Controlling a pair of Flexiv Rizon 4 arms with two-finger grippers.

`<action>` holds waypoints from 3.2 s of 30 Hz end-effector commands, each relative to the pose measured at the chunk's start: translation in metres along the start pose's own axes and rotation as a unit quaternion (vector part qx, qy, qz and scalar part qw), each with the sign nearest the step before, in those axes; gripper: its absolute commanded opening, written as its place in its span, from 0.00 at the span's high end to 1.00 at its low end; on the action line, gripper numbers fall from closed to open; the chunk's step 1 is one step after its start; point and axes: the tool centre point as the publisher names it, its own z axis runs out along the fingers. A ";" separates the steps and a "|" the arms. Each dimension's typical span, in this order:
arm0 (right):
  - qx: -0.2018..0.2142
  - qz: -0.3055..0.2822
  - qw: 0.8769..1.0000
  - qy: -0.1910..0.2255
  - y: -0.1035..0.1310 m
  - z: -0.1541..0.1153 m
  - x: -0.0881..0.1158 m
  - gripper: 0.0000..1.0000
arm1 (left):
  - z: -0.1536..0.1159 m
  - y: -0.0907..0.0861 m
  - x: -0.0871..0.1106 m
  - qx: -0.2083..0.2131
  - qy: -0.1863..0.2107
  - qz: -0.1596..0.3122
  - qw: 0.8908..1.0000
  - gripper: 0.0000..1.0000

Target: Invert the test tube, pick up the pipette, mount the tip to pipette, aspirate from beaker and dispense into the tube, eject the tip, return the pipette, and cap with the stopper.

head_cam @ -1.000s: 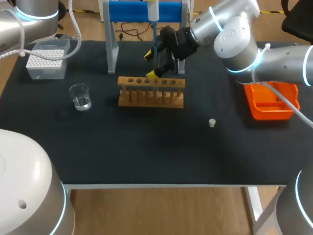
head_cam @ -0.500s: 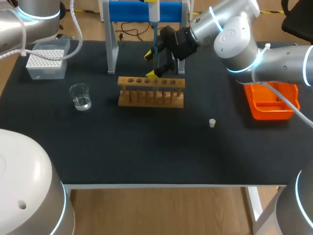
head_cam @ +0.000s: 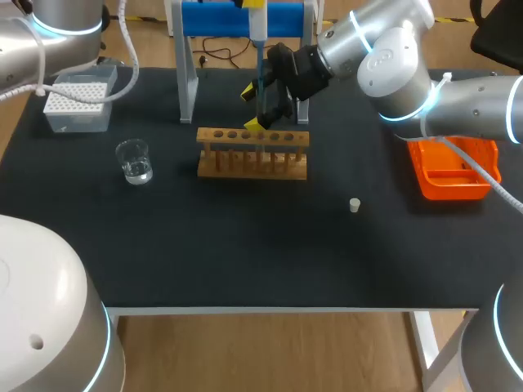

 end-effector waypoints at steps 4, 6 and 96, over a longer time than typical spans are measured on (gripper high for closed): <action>0.002 0.000 1.000 0.001 0.001 -0.002 0.000 0.00 | 0.002 0.001 -0.001 0.001 -0.003 0.003 1.000 1.00; 0.002 0.000 1.000 0.001 0.001 -0.002 0.000 0.00 | 0.002 0.002 0.000 0.002 -0.004 0.003 1.000 1.00; 0.002 0.000 1.000 0.001 0.001 -0.002 0.000 0.00 | 0.009 0.024 0.004 0.004 -0.013 -0.021 1.000 1.00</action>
